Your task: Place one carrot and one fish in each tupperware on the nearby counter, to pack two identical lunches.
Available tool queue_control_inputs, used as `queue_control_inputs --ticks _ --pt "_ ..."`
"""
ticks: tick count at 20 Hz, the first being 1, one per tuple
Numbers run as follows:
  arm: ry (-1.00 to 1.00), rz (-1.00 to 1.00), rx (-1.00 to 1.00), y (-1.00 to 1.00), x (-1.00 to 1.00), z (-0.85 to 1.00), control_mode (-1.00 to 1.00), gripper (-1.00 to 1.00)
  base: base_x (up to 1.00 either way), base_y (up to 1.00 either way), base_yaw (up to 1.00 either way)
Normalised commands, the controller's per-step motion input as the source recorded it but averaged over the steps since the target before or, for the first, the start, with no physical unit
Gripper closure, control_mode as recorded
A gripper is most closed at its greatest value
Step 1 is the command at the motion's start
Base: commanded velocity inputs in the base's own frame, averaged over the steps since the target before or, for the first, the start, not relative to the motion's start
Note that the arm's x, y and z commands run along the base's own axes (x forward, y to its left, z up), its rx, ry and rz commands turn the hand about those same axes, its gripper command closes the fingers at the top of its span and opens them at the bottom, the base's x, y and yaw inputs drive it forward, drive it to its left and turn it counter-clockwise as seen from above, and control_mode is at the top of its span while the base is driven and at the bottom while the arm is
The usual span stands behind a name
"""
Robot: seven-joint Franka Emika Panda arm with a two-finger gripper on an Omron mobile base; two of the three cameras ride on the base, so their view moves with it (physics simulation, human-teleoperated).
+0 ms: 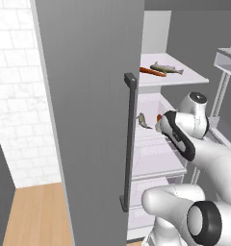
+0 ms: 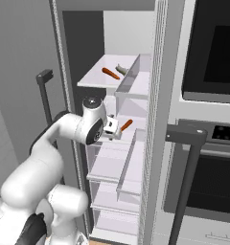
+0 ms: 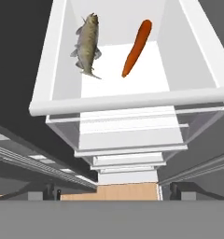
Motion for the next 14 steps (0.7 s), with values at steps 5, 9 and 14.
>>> queue_control_inputs --ticks 5,9,14 --pt "0.01 -0.01 0.03 -0.17 0.68 -0.08 -1.00 -1.00 0.00 0.00 0.00" --pt "0.05 0.00 0.00 -0.18 0.66 -0.14 -1.00 -1.00 0.00 0.00 0.00" --pt "0.02 0.00 0.00 -0.10 0.62 -0.20 -1.00 -1.00 0.00 0.00 0.00"
